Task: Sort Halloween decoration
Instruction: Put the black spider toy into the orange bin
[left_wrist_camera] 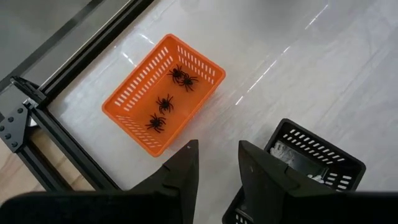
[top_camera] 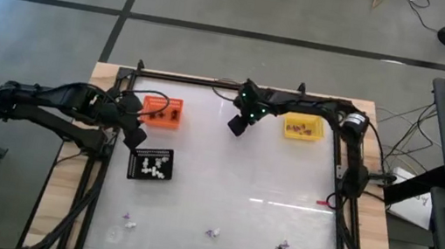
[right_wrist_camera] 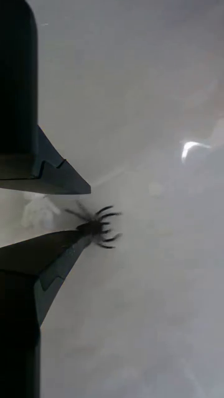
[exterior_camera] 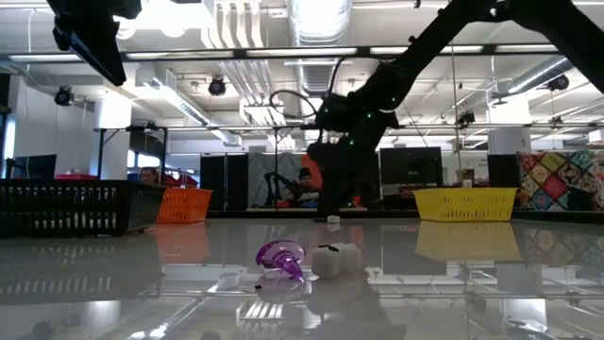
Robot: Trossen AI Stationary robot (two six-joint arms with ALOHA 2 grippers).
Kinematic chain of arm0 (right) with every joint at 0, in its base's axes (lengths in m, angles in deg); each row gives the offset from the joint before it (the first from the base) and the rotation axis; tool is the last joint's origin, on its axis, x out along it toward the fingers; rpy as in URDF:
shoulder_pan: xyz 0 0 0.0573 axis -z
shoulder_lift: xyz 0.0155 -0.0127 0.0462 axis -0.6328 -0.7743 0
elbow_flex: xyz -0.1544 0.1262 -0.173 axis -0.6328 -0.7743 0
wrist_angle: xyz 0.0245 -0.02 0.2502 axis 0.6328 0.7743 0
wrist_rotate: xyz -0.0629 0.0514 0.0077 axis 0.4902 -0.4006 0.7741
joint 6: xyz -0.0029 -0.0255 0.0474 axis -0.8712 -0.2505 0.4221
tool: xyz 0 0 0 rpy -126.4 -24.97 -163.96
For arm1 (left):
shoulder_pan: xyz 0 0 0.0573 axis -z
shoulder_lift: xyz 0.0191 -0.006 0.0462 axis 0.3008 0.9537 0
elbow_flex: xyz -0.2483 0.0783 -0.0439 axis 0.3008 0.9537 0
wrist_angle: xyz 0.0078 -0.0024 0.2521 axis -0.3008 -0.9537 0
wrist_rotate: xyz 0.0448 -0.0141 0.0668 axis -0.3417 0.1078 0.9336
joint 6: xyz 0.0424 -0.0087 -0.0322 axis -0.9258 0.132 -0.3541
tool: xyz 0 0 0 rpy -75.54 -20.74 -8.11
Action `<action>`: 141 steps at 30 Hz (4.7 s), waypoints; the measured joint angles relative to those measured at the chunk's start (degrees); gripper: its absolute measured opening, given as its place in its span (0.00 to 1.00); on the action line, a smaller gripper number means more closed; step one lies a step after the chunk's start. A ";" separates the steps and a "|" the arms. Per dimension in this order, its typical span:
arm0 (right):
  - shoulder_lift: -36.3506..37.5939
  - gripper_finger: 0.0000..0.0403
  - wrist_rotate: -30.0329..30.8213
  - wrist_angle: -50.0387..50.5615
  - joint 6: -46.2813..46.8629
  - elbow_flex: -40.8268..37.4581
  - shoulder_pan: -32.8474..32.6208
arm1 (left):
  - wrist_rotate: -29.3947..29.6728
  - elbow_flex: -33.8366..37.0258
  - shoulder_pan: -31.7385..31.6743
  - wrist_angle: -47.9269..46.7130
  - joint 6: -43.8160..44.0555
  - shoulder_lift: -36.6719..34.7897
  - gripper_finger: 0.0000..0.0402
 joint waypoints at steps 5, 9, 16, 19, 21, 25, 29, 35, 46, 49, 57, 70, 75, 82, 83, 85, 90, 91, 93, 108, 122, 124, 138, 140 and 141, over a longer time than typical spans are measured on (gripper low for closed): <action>-2.10 0.24 4.00 0.42 -0.18 0.57 -0.64 | 0.00 0.00 0.00 0.01 0.02 -0.01 0.24; -2.64 0.24 4.44 -0.71 -0.45 0.67 -0.70 | 0.07 0.00 0.00 0.02 0.02 -0.01 0.24; -2.85 0.15 5.40 -1.87 0.28 0.63 -0.72 | 0.11 0.00 0.00 0.04 -0.04 -0.01 0.24; -3.38 0.05 5.41 -2.20 0.38 0.63 -0.70 | 0.13 0.00 0.00 0.04 -0.05 0.00 0.24; -3.79 0.03 5.31 -2.24 0.76 0.67 -0.70 | 0.13 0.00 0.01 0.04 -0.07 0.00 0.24; -3.78 0.02 5.21 -2.18 1.11 0.67 -0.70 | 0.15 0.00 0.00 0.04 -0.12 0.00 0.24; -2.35 0.02 4.19 -1.72 1.70 0.54 -0.70 | 0.17 0.00 0.01 0.04 -0.15 -0.01 0.24; 1.64 0.02 4.18 0.32 2.31 0.36 -0.70 | 0.20 0.00 0.01 0.04 -0.16 0.00 0.24; 0.57 0.16 7.27 -4.77 2.79 0.47 -0.57 | 0.20 0.00 0.02 0.04 -0.18 -0.02 0.24; 0.30 0.22 7.69 -4.97 2.78 0.45 -0.57 | 0.20 0.00 0.01 0.02 -0.18 -0.01 0.24; -1.55 0.26 10.05 -6.91 2.80 0.47 -0.44 | 0.20 0.00 0.01 0.02 -0.18 0.00 0.24; -3.72 0.25 10.11 -6.08 3.21 0.58 -0.55 | 0.20 0.00 0.00 0.02 -0.18 -0.02 0.24; -4.48 0.15 8.98 -5.35 3.12 0.67 -0.44 | 0.20 0.00 0.00 0.02 -0.20 0.00 0.24; -3.90 0.03 8.52 -4.95 2.97 0.80 -0.53 | 0.20 0.00 0.00 -0.03 -0.20 -0.01 0.24; -3.79 0.03 8.39 -4.59 2.99 1.09 -0.53 | 0.20 0.00 0.00 -0.03 -0.20 -0.02 0.24; -3.79 0.03 7.84 -3.87 2.99 2.34 -0.56 | 0.20 0.00 0.02 -0.03 -0.20 -0.01 0.24; -3.90 0.02 3.27 -4.12 4.80 7.50 -1.43 | 0.20 0.00 0.00 -0.03 -0.08 0.00 0.24; -3.83 0.02 3.03 -4.35 4.97 8.56 -1.75 | 0.20 0.00 0.01 -0.03 -0.05 0.00 0.24; -3.79 0.02 3.06 -4.32 5.07 10.56 -2.39 | 0.20 0.00 0.01 -0.03 0.07 0.00 0.24; -5.57 0.02 3.50 -9.58 8.94 20.08 -6.34 | 0.20 0.00 0.00 -0.05 0.83 -0.02 0.24; -22.17 0.02 3.38 -7.57 14.12 45.44 -12.59 | 0.04 0.00 0.02 -0.04 -1.12 -0.02 0.24; -24.89 0.02 3.39 -5.16 15.37 49.77 -12.82 | 0.02 0.00 0.02 -0.03 -1.68 -0.02 0.24; -30.47 0.02 3.62 -1.16 16.45 55.71 -13.29 | -0.04 0.00 0.02 -0.03 -2.15 -0.03 0.24; -31.02 0.02 3.60 -1.33 16.38 55.71 -13.30 | -0.04 0.00 0.02 -0.01 -2.15 0.00 0.24; -31.39 0.02 3.61 -1.50 16.29 55.73 -13.31 | -0.04 0.00 0.02 -0.02 -2.15 0.00 0.24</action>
